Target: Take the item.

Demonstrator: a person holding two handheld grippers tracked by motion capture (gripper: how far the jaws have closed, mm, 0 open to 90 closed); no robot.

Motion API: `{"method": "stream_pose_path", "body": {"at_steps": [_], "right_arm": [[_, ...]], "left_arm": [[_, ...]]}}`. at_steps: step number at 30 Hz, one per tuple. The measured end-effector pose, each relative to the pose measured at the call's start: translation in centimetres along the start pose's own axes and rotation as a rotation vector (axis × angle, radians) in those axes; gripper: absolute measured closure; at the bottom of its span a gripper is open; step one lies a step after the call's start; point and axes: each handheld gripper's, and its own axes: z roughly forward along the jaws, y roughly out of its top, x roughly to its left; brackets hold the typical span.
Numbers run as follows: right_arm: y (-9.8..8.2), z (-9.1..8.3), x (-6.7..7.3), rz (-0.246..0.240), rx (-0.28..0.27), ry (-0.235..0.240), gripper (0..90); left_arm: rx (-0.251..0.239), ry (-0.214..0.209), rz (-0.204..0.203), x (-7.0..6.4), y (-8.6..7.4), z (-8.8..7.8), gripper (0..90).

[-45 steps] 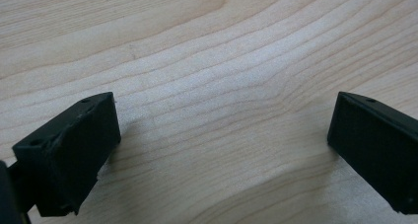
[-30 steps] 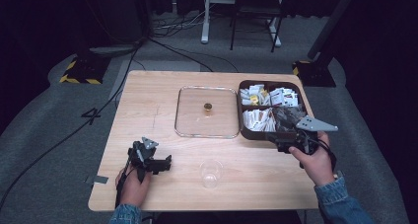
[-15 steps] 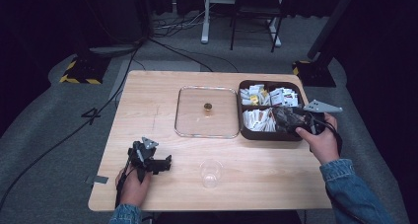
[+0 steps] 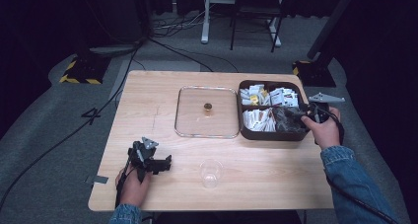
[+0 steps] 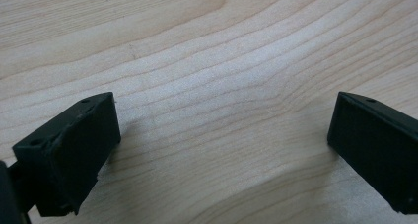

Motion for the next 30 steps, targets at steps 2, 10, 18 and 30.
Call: {"method": "stream_pose_path", "body": {"at_steps": [2, 10, 18, 30], "right_arm": [[0.0, 0.1, -0.3, 0.011, 0.003, -0.016, 28.4], [-0.8, 1.1, -2.0, 0.049, 0.043, -0.078, 31.3], [-1.3, 1.8, -2.3, 0.042, 0.067, -0.100, 44.3], [-1.9, 1.9, -2.1, 0.016, 0.129, -0.065, 86.2]], "left_arm": [[0.000, -0.001, -0.001, 0.0, 0.0, 0.0, 0.0], [0.000, 0.000, 0.000, 0.0, 0.0, 0.0, 0.0], [0.000, 0.000, 0.000, 0.0, 0.0, 0.0, 0.0], [0.000, 0.000, 0.000, 0.0, 0.0, 0.0, 0.0]]}}
